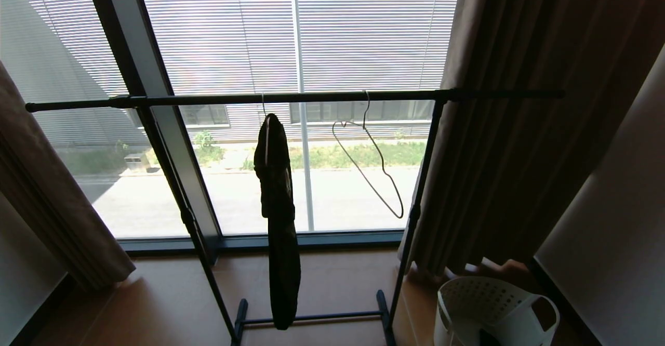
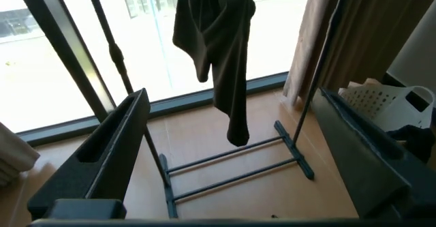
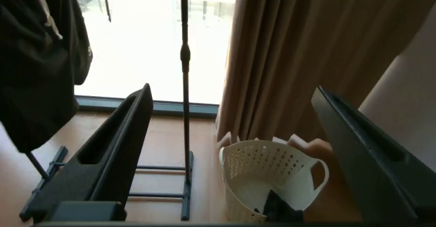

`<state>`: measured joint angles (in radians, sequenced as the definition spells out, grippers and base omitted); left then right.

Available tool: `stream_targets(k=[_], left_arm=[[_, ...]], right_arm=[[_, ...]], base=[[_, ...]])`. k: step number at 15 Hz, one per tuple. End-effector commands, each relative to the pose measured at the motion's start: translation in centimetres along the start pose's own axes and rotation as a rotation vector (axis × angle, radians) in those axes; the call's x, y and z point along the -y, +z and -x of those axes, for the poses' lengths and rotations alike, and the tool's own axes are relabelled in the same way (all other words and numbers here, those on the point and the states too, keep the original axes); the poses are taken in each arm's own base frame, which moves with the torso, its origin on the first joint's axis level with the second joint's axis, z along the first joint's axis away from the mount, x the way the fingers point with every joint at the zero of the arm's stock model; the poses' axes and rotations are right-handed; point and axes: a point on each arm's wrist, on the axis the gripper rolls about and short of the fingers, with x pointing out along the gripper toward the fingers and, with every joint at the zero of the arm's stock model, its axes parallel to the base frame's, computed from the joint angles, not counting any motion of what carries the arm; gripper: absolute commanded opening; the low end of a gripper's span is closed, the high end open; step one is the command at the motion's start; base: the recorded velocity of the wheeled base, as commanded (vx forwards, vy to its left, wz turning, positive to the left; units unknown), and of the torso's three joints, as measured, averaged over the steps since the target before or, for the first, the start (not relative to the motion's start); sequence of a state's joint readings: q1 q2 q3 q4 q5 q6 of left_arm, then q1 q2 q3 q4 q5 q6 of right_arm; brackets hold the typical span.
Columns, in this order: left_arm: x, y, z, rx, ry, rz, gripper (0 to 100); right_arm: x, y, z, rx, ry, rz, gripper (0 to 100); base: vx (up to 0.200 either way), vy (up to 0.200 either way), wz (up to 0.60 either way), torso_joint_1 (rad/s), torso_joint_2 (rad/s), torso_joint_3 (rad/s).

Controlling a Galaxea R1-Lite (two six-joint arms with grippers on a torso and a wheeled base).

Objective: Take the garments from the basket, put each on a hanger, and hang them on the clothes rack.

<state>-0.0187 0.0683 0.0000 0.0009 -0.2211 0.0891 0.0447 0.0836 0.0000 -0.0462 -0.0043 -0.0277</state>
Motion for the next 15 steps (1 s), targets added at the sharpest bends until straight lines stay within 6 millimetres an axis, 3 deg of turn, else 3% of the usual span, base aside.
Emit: stream_targets(k=[1, 6, 15], left_arm=[[0.10, -0.10, 0.28, 0.038, -0.001, -0.008, 100], [0.19, -0.16, 0.43, 0.058, -0.008, -0.011, 100], [0.19, -0.16, 0.43, 0.058, -0.008, -0.011, 100]], right_arm=[[-0.01, -0.03, 0.13, 0.016, -0.001, 0.000, 100], [-0.03, -0.07, 0.20, 0.023, -0.012, 0.000, 100], [-0.08, -0.14, 0.46, 0.056, -0.010, 0.003, 100]], base=[[0.000, 0.000, 0.00, 0.000, 0.00, 0.000], [0.000, 0.000, 0.00, 0.000, 0.00, 0.000], [0.000, -0.200, 0.00, 0.006, 0.00, 0.003]])
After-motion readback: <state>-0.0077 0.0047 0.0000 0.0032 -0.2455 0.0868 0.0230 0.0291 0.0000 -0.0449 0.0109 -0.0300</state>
